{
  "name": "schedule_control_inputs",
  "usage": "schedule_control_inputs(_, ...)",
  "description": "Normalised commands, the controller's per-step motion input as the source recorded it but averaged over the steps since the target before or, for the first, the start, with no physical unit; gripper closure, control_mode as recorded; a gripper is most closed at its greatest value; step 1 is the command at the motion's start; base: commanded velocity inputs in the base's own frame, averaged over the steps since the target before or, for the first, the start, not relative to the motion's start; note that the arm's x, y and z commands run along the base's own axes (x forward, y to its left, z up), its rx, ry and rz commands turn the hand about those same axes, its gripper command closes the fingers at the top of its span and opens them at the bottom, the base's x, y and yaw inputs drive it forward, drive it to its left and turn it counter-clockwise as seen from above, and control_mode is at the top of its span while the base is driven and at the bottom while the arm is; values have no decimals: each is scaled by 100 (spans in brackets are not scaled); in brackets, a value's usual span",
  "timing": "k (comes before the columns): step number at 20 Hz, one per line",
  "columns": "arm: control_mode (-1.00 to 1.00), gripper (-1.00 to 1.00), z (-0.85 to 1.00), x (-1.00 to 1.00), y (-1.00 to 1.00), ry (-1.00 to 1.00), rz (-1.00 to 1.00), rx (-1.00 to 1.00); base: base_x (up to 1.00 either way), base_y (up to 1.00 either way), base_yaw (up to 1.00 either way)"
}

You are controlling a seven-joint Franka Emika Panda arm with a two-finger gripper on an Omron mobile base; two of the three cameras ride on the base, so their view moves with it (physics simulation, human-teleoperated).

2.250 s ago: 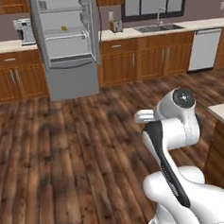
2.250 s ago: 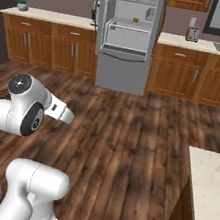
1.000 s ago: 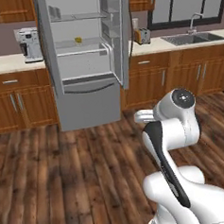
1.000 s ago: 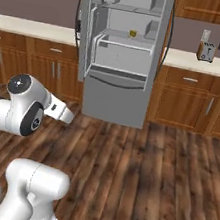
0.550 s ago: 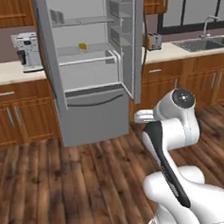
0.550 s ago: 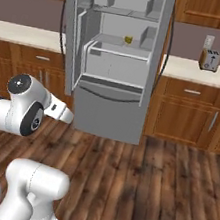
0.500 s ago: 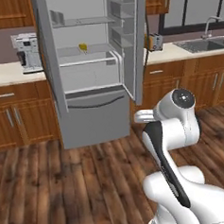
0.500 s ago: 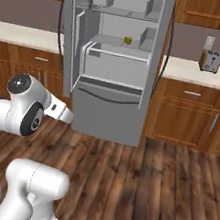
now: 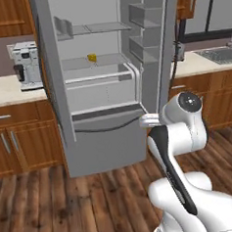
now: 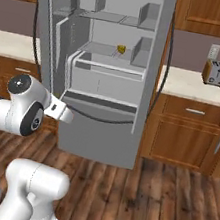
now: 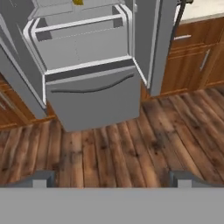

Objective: Take the cheese, chicken drumstick, and carrot from the fridge and place them on the plate on the dining counter to create an appetizer plate.

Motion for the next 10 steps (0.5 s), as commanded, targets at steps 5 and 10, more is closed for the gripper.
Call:
schedule_control_inputs(5, 100, -100, 0, 0, 0, 0, 0, 0, 100, 26, 0)
schedule_control_inputs(10, 100, -100, 0, 0, 0, 0, 0, 0, 100, 27, 0)
